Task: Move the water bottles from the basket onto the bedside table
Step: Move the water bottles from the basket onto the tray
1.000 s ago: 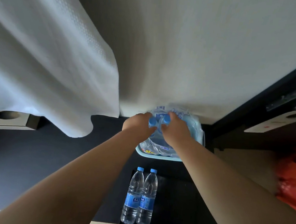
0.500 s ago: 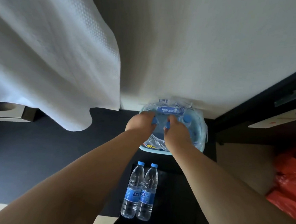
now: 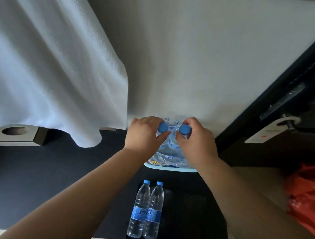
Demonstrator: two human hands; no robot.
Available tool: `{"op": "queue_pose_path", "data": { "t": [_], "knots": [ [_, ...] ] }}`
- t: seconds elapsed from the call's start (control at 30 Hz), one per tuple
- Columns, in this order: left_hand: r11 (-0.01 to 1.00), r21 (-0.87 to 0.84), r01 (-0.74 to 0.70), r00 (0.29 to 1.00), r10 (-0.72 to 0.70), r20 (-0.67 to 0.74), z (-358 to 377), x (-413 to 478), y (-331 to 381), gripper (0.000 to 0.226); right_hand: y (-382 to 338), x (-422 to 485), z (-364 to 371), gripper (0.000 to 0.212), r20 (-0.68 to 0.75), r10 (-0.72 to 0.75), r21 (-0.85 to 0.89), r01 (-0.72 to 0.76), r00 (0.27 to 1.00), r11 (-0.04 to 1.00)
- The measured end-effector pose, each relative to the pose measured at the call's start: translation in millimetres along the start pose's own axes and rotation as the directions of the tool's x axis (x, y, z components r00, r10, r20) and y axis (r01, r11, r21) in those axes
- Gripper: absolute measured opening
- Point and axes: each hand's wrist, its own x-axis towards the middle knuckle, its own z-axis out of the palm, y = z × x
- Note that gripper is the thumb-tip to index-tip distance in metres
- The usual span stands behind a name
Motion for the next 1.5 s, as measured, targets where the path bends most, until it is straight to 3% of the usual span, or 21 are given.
{"op": "queue_pose_path", "data": {
  "t": [0.23, 0.4, 0.67, 0.83, 1.03, 1.3, 1.5],
  "knots": [
    [0.998, -0.042, -0.055, 0.998, 0.056, 0.026, -24.4, -28.1, 36.4, 0.023, 6.4, -42.3, -34.5, 0.025, 0.001, -0.040, -0.017, 0.040, 0.999, 0.999],
    [0.997, -0.077, 0.016, 0.975, 0.002, 0.224, -1.8, -63.8, 46.1, 0.022, 33.4, -73.9, -30.9, 0.024, 0.141, 0.006, -0.034, -0.001, 0.990, 0.999],
    [0.958, -0.014, 0.288, 0.766, -0.221, 0.604, 71.9, -116.0, 38.6, 0.027, 96.9, -118.8, 15.8, 0.022, 0.392, 0.223, -0.073, -0.212, 0.892, 0.975],
    [0.953, 0.086, 0.292, 0.643, -0.262, 0.719, 117.9, -139.2, 31.5, 0.036, 138.3, -139.8, 50.3, 0.017, 0.515, 0.300, -0.079, -0.304, 0.803, 0.949],
    [0.937, 0.154, 0.312, 0.598, -0.320, 0.735, 161.6, -159.5, 19.2, 0.046, 179.2, -158.0, 81.6, 0.014, 0.573, 0.391, -0.110, -0.404, 0.721, 0.908],
    [0.907, 0.240, 0.346, 0.473, -0.389, 0.790, 212.5, -148.1, -3.2, 0.043, 208.7, -141.9, 121.6, 0.019, 0.591, 0.512, -0.156, -0.535, 0.623, 0.831],
    [0.888, 0.364, 0.280, 0.523, -0.459, 0.718, 249.0, -153.3, -9.7, 0.047, 231.5, -133.2, 153.2, 0.030, 0.517, 0.605, -0.249, -0.570, 0.605, 0.783]
  ]
}}
